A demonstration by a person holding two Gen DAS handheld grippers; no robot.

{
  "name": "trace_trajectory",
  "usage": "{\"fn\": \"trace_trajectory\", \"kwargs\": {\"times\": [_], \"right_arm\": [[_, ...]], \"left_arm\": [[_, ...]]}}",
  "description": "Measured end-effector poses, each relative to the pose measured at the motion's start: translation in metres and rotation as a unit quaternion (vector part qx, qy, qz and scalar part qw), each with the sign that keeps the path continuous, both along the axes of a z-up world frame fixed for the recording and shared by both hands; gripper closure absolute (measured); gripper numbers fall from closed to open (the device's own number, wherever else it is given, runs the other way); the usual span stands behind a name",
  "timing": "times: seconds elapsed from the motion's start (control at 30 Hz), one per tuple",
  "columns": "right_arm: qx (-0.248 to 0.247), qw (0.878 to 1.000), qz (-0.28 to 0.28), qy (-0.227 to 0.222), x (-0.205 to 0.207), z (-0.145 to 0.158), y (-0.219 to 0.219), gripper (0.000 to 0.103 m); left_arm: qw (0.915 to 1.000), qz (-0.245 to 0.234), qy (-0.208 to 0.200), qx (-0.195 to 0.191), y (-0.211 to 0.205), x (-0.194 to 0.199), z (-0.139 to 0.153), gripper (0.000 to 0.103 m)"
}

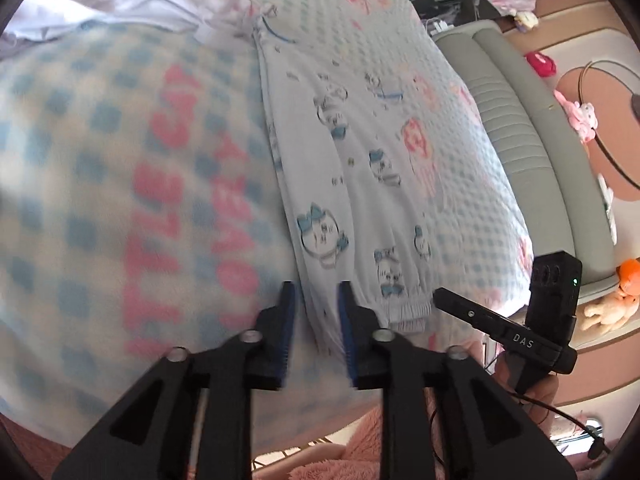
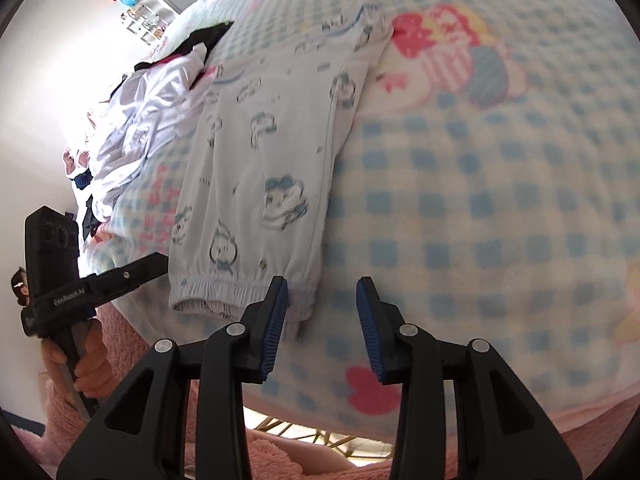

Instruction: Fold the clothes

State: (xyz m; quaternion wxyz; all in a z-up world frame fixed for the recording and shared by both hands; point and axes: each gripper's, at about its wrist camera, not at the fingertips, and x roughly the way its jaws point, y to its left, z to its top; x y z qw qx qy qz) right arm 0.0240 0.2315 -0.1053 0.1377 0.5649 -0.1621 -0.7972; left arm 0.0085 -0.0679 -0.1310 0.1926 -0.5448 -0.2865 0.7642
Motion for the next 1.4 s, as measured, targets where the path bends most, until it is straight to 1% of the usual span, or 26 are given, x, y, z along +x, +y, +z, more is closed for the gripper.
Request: {"fn": "trace_trajectory", "kwargs": {"times": [0.07, 0.17, 0.27, 0.33, 0.37, 0.4, 0.43, 0.47, 0.53, 0.6, 0.63, 0.67, 0.7, 0.73, 0.77, 0.83, 0.87, 0.93, 0.97, 1.0, 1.03, 1.07, 1.17, 1.27, 1.4], "right_arm": [[-0.017, 1.0, -0.003, 0.004, -0.01, 0.003, 0.001, 0.066], [-0.054, 0.999, -0.003, -0.003, -0.026, -0.004, 0.001, 0.066], [-0.057, 0.998, -0.008, -0.023, -0.039, -0.017, 0.001, 0.066], [-0.067, 0.997, -0.006, -0.023, -0.042, -0.02, 0.002, 0.066], [-0.073, 0.997, -0.004, -0.023, -0.044, -0.022, 0.002, 0.066], [-0.077, 0.997, -0.004, -0.026, -0.046, -0.025, 0.002, 0.065], [-0.078, 0.996, -0.004, -0.03, -0.048, -0.028, 0.001, 0.065], [-0.076, 0.997, -0.006, -0.033, -0.05, -0.03, 0.001, 0.065], [-0.074, 0.997, -0.01, -0.036, -0.05, -0.032, 0.001, 0.065], [-0.072, 0.997, -0.014, -0.029, -0.047, -0.03, 0.001, 0.065], [-0.064, 0.997, -0.015, -0.03, -0.047, -0.031, 0.0, 0.065], [-0.056, 0.998, -0.016, -0.03, -0.046, -0.032, -0.001, 0.065], [-0.048, 0.998, -0.017, -0.03, -0.046, -0.033, -0.002, 0.065], [-0.04, 0.999, -0.018, -0.03, -0.046, -0.034, -0.003, 0.067], [-0.032, 0.999, -0.018, -0.03, -0.045, -0.034, -0.004, 0.068], [-0.015, 0.999, -0.02, -0.031, -0.044, -0.036, -0.006, 0.077], [-0.006, 0.999, -0.02, -0.029, -0.044, -0.036, -0.007, 0.078], [0.01, 1.0, -0.013, -0.02, -0.042, -0.03, -0.01, 0.078], [0.006, 1.0, -0.012, -0.016, -0.043, -0.027, -0.008, 0.078], [0.002, 1.0, -0.01, -0.012, -0.043, -0.024, -0.007, 0.075], [-0.001, 1.0, -0.009, -0.008, -0.043, -0.021, -0.006, 0.074], [-0.007, 1.0, -0.009, -0.005, -0.045, -0.018, -0.004, 0.074], [-0.041, 0.999, -0.017, -0.005, -0.057, -0.018, 0.005, 0.072], [-0.062, 0.998, -0.024, -0.013, -0.072, -0.022, 0.006, 0.07], [-0.05, 0.998, -0.024, -0.021, -0.085, -0.027, 0.002, 0.07]], "left_arm": [[0.9999, 0.01, -0.009, 0.006, -0.004, -0.012, -0.006, 0.073], [0.9997, 0.018, -0.016, 0.004, -0.002, -0.026, -0.01, 0.073], [0.9997, 0.023, -0.01, 0.001, 0.002, -0.034, -0.008, 0.075], [0.9998, 0.016, 0.003, 0.007, 0.006, -0.035, -0.004, 0.08], [0.9999, 0.014, 0.006, 0.007, 0.01, -0.035, -0.004, 0.087], [0.9999, 0.011, 0.007, 0.002, 0.012, -0.036, -0.004, 0.091], [0.9999, 0.01, 0.009, -0.008, 0.014, -0.036, -0.004, 0.094], [0.9997, 0.013, 0.013, -0.015, 0.014, -0.036, -0.002, 0.1], [0.9992, 0.021, 0.026, -0.02, 0.013, -0.032, 0.005, 0.101], [0.9985, 0.033, 0.041, -0.017, 0.006, -0.026, 0.013, 0.101], [0.9981, 0.036, 0.045, -0.024, 0.003, -0.025, 0.015, 0.101], [0.9976, 0.038, 0.046, -0.034, 0.001, -0.025, 0.015, 0.101], [0.9978, 0.037, 0.037, -0.04, 0.0, -0.026, 0.01, 0.101], [0.9982, 0.033, 0.02, -0.045, -0.001, -0.03, 0.002, 0.101], [0.9983, 0.03, 0.004, -0.05, -0.002, -0.033, -0.007, 0.101], [0.998, 0.023, -0.025, -0.053, -0.004, -0.038, -0.022, 0.1], [0.9984, 0.023, -0.028, -0.043, -0.007, -0.038, -0.023, 0.099], [0.9991, 0.028, -0.018, -0.026, -0.014, -0.038, -0.015, 0.095], [0.9992, 0.033, -0.008, -0.022, -0.019, -0.039, -0.011, 0.087], [0.9991, 0.038, 0.001, -0.019, -0.024, -0.04, -0.006, 0.075], [0.9989, 0.044, 0.01, -0.015, -0.029, -0.041, -0.002, 0.07], [0.9987, 0.048, 0.011, -0.009, -0.032, -0.044, -0.002, 0.068], [0.9983, 0.057, 0.004, 0.013, -0.038, -0.058, -0.008, 0.068], [0.9985, 0.052, 0.003, 0.018, -0.028, -0.072, -0.013, 0.069], [0.9995, 0.031, -0.001, 0.003, -0.01, -0.081, -0.015, 0.07]]}}
